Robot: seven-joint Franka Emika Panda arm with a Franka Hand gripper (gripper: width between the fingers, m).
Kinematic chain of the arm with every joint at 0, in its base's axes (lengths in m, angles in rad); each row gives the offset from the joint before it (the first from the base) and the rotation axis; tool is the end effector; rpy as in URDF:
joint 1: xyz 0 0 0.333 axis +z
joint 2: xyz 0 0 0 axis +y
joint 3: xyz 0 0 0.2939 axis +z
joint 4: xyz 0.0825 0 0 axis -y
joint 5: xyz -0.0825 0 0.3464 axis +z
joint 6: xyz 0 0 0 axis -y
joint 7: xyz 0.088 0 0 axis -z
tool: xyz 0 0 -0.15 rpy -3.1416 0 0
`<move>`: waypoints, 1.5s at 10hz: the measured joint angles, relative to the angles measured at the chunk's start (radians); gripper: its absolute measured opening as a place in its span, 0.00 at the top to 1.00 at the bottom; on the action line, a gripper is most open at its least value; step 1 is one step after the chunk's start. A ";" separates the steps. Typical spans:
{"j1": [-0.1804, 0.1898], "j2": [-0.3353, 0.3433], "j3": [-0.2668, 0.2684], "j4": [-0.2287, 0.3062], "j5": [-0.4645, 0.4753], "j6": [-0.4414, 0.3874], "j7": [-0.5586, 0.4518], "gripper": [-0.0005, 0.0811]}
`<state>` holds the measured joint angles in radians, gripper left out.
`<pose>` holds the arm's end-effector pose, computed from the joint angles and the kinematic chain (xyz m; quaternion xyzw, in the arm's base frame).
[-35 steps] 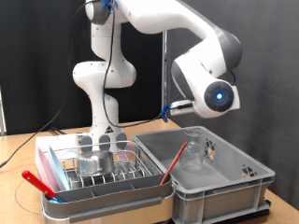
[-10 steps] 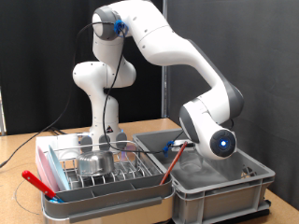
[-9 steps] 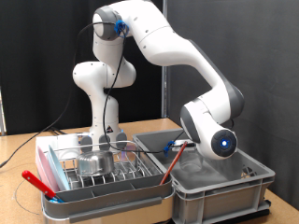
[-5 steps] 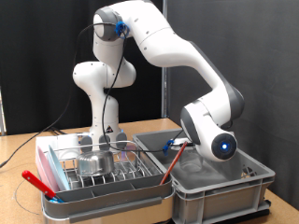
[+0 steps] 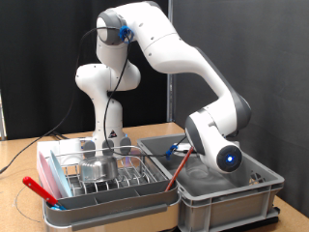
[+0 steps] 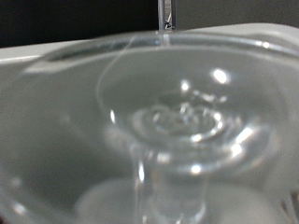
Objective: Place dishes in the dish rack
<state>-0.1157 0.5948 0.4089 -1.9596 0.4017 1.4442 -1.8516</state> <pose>0.3827 0.1901 0.1834 -0.4330 -0.6931 0.1478 0.5571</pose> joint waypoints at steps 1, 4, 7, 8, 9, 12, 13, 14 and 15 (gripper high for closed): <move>0.000 0.008 -0.001 0.000 -0.002 0.002 0.002 0.00; 0.001 0.019 -0.001 0.000 -0.009 0.006 0.002 0.00; 0.000 0.031 -0.001 0.006 -0.008 -0.007 0.000 0.00; -0.002 0.037 -0.001 0.010 -0.002 -0.022 0.000 0.00; -0.004 0.043 -0.001 0.013 0.006 -0.032 0.000 0.00; -0.009 0.059 -0.002 0.023 0.022 -0.055 0.000 0.00; -0.009 0.063 -0.003 0.026 0.026 -0.062 0.000 0.00; -0.009 0.066 -0.003 0.029 0.029 -0.067 0.000 0.00; -0.010 0.067 -0.004 0.032 0.030 -0.072 0.000 0.00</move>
<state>-0.1252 0.6618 0.4053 -1.9279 0.4321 1.3725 -1.8516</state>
